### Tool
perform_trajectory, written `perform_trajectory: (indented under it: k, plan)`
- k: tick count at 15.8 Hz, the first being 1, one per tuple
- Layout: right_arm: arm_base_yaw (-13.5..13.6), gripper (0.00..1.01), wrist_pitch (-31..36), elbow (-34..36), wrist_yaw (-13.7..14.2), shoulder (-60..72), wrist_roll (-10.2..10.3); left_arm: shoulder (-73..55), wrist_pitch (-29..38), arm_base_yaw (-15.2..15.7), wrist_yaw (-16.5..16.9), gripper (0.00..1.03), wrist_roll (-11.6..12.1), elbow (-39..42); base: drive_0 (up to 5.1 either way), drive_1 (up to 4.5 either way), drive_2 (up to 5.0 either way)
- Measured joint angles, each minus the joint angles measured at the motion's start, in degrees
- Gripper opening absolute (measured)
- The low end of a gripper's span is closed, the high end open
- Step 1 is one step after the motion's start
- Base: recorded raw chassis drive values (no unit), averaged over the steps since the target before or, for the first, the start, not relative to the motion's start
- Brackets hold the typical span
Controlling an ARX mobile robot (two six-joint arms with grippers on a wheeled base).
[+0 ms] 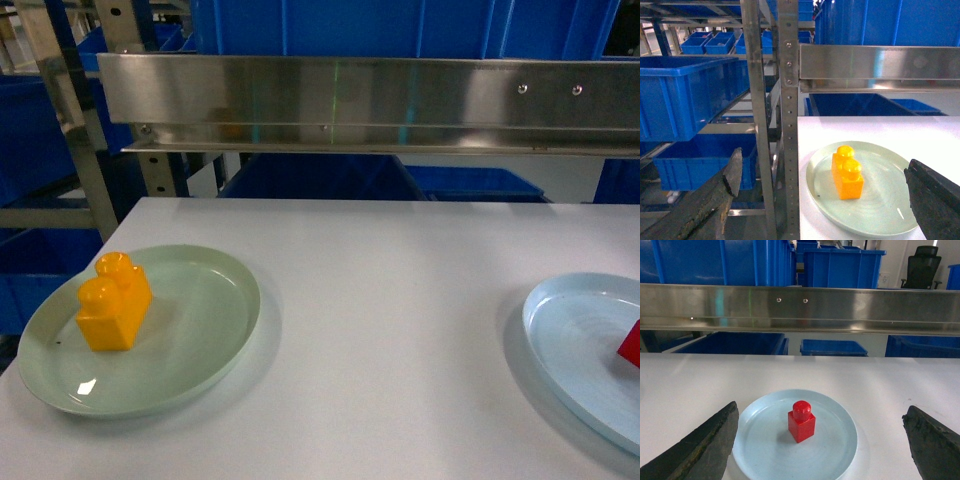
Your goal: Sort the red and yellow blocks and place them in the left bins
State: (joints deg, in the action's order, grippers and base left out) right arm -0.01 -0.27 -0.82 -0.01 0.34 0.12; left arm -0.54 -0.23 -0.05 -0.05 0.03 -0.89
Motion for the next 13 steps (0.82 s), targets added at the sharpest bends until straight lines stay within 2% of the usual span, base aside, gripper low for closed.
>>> perform_trajectory:
  k: [6,7,8,9,10,11,12,13]
  plan:
    - [0.0,0.98,0.0,0.0,0.0,0.0,0.0,0.0,0.0,0.0,0.0,0.98,0.0,0.0,0.0,0.00,0.0]
    - [0.0,0.98,0.0,0.0,0.1,0.1,0.0,-0.6,0.3,-0.8,-1.3,0.98,0.0,-0.1,0.0,0.00,0.0]
    - [1.2,0.98,1.9,-0.4,1.6,2.7,-0.1,-5.0,2.6,-3.6,-3.0,0.98,-0.1,-1.8,0.0,0.00,0.0]
    - [2.3,0.98,5.9,-2.2,2.8,8.4,-0.2,-11.7,5.5,-5.2,-1.8,0.98,-0.3,-5.8,0.0,0.00,0.0]
    - [3.1,0.98,12.4,-6.4,3.6,16.9,-0.2,-19.9,9.8,-3.6,0.5,0.98,-0.5,-11.5,0.0,0.00,0.0]
    - [5.8,0.98,26.0,-16.7,4.3,36.1,-0.8,-36.9,13.9,0.3,7.2,0.98,0.7,-21.6,0.0,0.00,0.0]
    - [6.0,0.98,27.9,-22.4,3.8,47.7,-0.4,-46.7,14.5,1.7,9.8,0.98,1.7,-26.1,0.0,0.00,0.0]
    - [6.1,0.98,25.4,-26.4,2.2,55.9,0.9,-53.8,13.1,2.8,11.8,0.98,1.9,-29.7,0.0,0.00,0.0]
